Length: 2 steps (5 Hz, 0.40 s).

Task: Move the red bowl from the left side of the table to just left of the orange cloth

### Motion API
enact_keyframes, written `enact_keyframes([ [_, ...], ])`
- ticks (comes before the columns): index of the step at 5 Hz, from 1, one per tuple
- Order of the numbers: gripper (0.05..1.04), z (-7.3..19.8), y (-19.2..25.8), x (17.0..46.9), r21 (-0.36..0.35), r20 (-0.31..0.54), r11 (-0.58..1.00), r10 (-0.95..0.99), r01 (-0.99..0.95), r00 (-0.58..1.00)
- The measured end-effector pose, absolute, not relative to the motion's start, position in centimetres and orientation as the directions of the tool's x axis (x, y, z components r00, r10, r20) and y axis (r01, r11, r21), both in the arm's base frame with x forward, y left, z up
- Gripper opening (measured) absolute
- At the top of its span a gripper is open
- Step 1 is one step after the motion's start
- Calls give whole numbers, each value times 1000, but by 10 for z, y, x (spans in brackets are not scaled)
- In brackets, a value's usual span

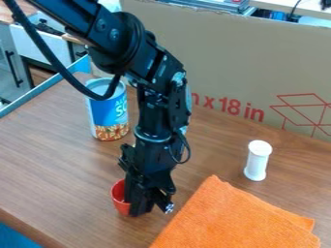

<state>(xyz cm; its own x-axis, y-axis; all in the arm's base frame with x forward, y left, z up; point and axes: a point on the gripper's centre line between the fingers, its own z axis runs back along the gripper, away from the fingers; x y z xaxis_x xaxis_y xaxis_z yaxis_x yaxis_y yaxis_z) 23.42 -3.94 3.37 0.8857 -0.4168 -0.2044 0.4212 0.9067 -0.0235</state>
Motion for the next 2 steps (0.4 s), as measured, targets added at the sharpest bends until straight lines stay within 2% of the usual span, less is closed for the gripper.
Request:
enact_keyframes([
  [2, 142, 31, -41, 236, -19, -198, 909, -413, 417, 889],
])
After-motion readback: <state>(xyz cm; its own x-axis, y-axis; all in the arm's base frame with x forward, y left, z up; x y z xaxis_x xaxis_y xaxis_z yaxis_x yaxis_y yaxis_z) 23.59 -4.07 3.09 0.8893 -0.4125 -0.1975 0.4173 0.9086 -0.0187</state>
